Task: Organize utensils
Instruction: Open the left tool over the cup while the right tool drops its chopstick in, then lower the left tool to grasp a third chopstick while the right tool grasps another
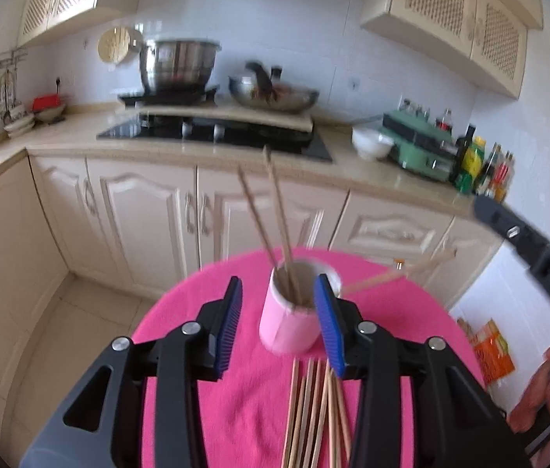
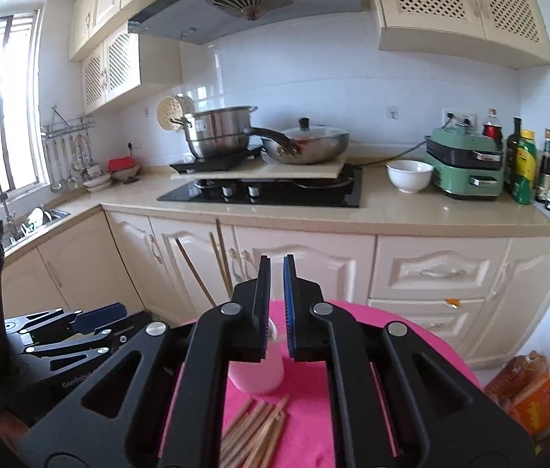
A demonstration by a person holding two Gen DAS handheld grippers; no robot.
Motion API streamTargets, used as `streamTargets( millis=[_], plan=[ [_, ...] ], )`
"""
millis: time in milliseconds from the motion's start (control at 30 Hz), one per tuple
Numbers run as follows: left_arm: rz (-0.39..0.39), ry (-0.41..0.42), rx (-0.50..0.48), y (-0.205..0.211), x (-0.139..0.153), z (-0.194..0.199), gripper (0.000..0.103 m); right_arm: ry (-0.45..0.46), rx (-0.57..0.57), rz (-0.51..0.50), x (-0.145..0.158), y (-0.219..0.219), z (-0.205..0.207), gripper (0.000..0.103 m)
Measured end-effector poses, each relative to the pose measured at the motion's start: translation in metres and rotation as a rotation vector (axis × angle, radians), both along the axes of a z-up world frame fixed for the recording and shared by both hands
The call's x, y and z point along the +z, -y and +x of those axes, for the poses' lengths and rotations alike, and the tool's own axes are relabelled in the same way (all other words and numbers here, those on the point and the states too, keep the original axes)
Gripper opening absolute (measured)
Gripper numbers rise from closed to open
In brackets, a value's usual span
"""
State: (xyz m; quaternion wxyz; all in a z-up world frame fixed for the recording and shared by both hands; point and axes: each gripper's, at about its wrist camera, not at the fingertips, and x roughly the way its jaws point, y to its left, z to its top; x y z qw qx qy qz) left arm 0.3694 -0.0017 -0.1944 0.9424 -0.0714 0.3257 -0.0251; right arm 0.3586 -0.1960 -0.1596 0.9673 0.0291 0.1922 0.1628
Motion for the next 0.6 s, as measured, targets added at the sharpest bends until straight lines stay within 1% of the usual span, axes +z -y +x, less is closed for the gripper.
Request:
streamTargets(
  millis=[133,200,267,300,367,400,467,533,600],
  plan=[
    [0.007,-0.135,-0.034,-0.003,-0.036,-0.008,0.038,-0.064,-0.032,-0.014,-0.015,0.013,-0.014,0.008],
    [0.003,-0.229,-0.052,-0.003,-0.06,-0.008,0.038,-0.109,-0.045,-0.036,-0.031,0.017,-0.02,0.008],
    [-0.001,-0.309,-0.072,0.0,-0.083,-0.009,0.038,-0.171,-0.048,-0.037,-0.049,0.021,-0.023,0.008],
    [0.001,-0.339,-0.079,0.002,-0.091,-0.009,0.038,-0.226,-0.051,-0.025,-0.064,0.024,-0.023,0.008],
    [0.009,-0.398,-0.095,0.006,-0.108,-0.007,0.038,-0.291,-0.058,-0.019,-0.082,0.027,-0.023,0.008],
    [0.012,-0.416,-0.104,0.009,-0.115,-0.006,0.038,-0.348,-0.056,-0.012,-0.097,0.028,-0.021,0.008],
    [0.042,-0.462,-0.116,0.016,-0.129,-0.003,0.038,-0.395,-0.055,-0.01,-0.112,0.027,-0.021,0.008],
    [0.058,-0.491,-0.127,0.02,-0.139,0.001,0.038,-0.468,-0.032,0.001,-0.131,0.023,-0.018,0.008],
    [0.058,-0.515,-0.138,0.023,-0.149,0.004,0.038,-0.52,-0.018,0.009,-0.144,0.02,-0.017,0.008]
  ],
)
